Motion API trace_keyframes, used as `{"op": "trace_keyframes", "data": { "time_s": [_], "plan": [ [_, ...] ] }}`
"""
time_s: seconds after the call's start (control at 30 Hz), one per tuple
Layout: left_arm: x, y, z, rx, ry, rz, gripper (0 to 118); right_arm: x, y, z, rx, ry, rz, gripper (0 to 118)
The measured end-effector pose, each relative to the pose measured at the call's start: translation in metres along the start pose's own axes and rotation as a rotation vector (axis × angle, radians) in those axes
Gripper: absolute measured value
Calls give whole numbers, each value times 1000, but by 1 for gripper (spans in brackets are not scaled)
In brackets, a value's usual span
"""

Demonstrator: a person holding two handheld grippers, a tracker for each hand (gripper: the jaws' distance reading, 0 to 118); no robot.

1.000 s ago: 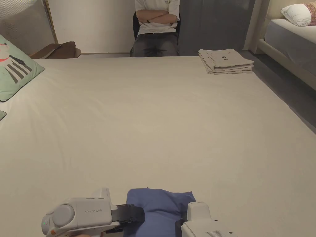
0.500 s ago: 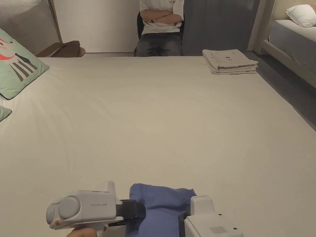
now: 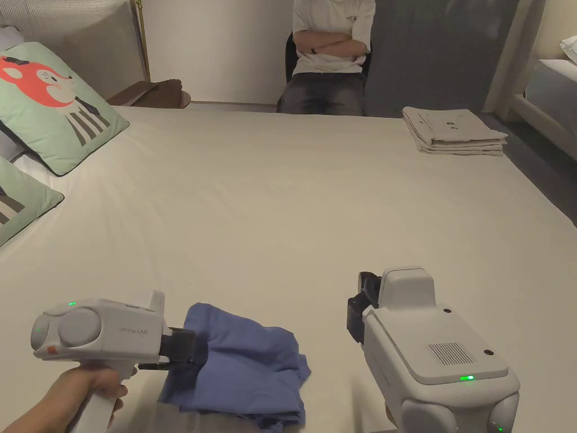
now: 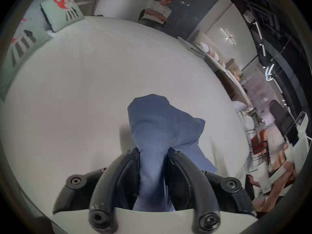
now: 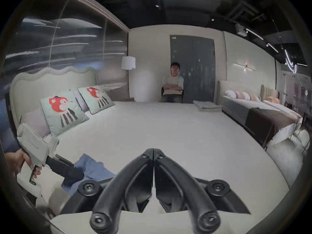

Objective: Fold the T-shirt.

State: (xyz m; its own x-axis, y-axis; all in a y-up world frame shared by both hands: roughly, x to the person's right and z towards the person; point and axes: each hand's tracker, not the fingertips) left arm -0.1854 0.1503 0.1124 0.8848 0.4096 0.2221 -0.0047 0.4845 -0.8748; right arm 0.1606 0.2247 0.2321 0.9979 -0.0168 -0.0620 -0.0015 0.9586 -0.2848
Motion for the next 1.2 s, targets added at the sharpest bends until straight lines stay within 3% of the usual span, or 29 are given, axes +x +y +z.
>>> {"op": "trace_keyframes", "data": {
  "time_s": [0.23, 0.53, 0.73, 0.9, 0.93, 1.0, 1.03, 1.2],
  "plan": [
    [-100, 23, 62, 49, 202, 16, 20, -53, 15, -34, 29, 49, 26, 0],
    [-242, 39, 131, 66, 399, 143, 20, -136, 18, -86, 24, 161, 63, 0],
    [-292, 41, 134, 51, 490, 173, 21, -161, 13, -105, 0, 198, 75, 0],
    [-289, 37, 121, 55, 562, 124, 41, -156, 9, -105, -15, 194, 84, 0],
    [-288, 36, 119, 50, 577, 117, 55, -153, 9, -104, -17, 192, 87, 0],
    [-294, 36, 117, 48, 592, 122, 96, -147, 10, -101, -17, 186, 86, 0],
    [-292, 36, 119, 62, 598, 125, 108, -144, 10, -97, -13, 184, 86, 0],
    [-263, 38, 145, 175, 583, 167, 109, -127, 17, -77, 13, 169, 74, 0]
  ]
}}
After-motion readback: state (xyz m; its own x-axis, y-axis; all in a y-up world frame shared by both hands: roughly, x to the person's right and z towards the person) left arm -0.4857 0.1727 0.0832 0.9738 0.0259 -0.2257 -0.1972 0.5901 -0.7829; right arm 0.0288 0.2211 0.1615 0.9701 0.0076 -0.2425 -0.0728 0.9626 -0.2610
